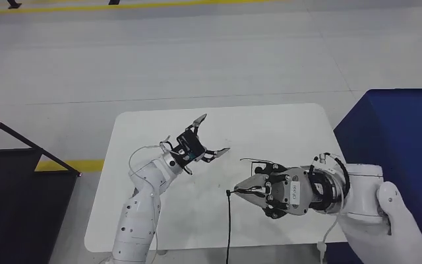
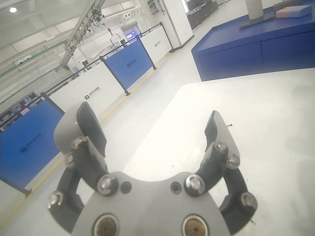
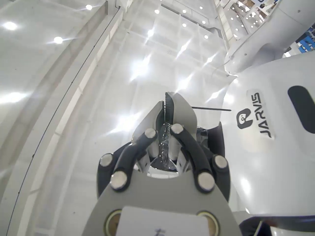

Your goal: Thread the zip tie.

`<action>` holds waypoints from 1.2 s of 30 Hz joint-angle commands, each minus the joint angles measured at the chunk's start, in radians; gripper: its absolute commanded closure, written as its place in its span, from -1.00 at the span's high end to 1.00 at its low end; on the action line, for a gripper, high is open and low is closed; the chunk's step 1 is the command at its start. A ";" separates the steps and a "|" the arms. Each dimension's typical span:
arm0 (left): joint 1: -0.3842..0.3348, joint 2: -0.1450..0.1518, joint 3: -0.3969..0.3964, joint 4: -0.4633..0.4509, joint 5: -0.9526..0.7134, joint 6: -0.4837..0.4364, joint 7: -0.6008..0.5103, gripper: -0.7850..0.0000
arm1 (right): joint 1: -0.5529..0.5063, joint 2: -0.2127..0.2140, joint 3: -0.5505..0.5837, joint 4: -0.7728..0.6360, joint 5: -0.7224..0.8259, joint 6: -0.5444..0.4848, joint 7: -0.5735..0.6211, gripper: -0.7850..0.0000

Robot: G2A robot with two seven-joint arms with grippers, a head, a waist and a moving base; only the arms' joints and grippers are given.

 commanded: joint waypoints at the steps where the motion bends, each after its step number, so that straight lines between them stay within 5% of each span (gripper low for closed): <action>1: 0.000 0.000 0.000 0.000 0.000 0.000 0.000 1.00 | 0.001 -0.002 0.005 -0.015 -0.021 -0.015 0.016 -1.00; 4: 0.000 0.000 0.000 0.000 0.000 0.000 0.000 1.00 | 0.037 -0.006 0.081 -0.106 -0.268 -0.069 0.064 -1.00; 7: 0.000 0.000 0.000 0.000 0.000 0.000 0.000 1.00 | 0.039 -0.009 0.100 -0.117 -0.554 -0.116 0.232 -1.00; 11: 0.000 0.000 0.000 0.000 0.000 0.000 0.000 1.00 | -0.028 -0.013 0.078 -0.095 -0.668 -0.186 0.386 -1.00; 20: 0.000 0.000 0.000 0.000 0.000 0.000 0.000 1.00 | -0.056 -0.012 0.086 -0.021 -0.663 -0.186 0.320 -1.00; 28: 0.000 0.000 0.000 0.000 0.000 0.000 0.000 1.00 | -0.087 0.010 0.243 0.162 -0.470 0.035 0.197 -1.00; 36: 0.000 0.000 0.000 0.000 0.000 0.000 0.000 1.00 | -0.113 0.042 0.283 0.147 -0.378 0.022 0.130 -1.00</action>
